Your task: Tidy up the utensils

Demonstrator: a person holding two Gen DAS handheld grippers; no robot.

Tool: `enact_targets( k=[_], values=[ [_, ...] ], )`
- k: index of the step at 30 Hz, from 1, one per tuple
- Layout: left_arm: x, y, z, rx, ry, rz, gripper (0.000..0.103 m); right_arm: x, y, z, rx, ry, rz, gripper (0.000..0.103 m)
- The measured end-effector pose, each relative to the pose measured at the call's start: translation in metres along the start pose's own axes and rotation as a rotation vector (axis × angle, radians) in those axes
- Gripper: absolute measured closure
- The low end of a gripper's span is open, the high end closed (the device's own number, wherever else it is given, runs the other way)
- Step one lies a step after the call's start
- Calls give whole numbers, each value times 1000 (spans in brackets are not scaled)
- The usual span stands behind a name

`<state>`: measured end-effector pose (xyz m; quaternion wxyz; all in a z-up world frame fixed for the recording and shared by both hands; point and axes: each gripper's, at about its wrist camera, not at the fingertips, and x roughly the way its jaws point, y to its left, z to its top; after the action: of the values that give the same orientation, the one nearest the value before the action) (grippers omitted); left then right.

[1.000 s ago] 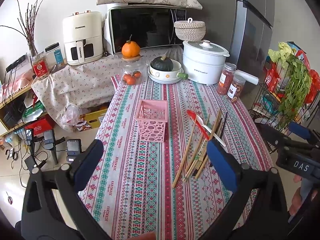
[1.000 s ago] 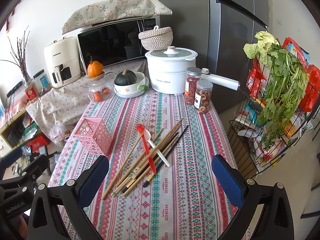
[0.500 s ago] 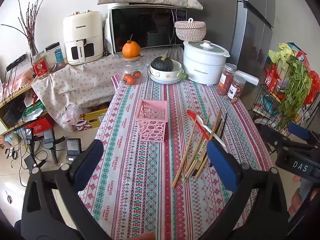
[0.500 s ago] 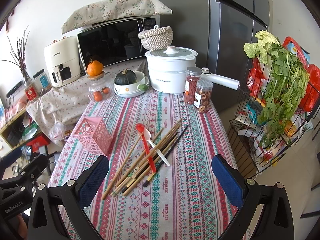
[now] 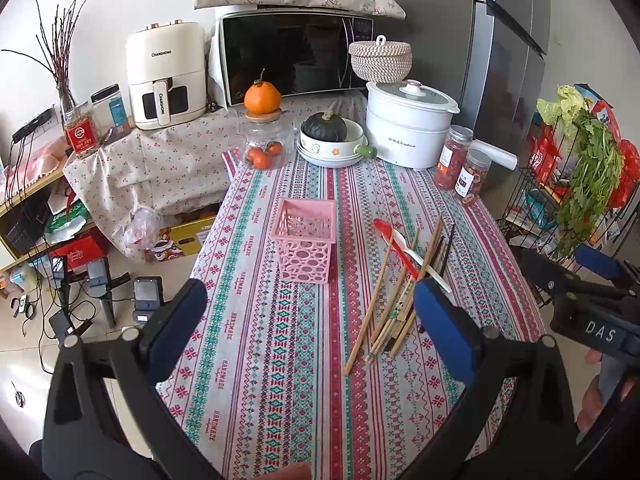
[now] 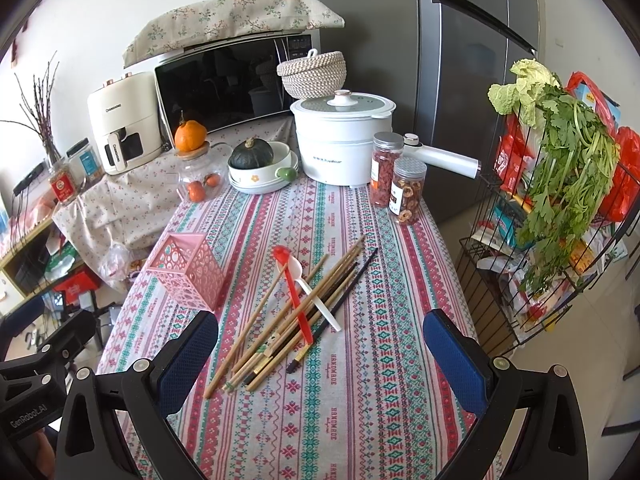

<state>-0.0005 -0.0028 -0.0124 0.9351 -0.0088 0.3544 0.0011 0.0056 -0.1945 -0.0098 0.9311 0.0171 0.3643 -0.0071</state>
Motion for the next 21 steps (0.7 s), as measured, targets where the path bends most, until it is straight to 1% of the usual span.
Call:
enact_targets(
  k=[14,18,21],
  values=[
    [1,-1,-4,0,6,-3,0,1,0,1,1,2,-1,0],
    [4,-1,-3,-2,30,-15,0,3,-1,0,3,12,1,0],
    [11,-5,3,24,46,-19,0,10,-6,1,21,32,-10,0]
  ],
)
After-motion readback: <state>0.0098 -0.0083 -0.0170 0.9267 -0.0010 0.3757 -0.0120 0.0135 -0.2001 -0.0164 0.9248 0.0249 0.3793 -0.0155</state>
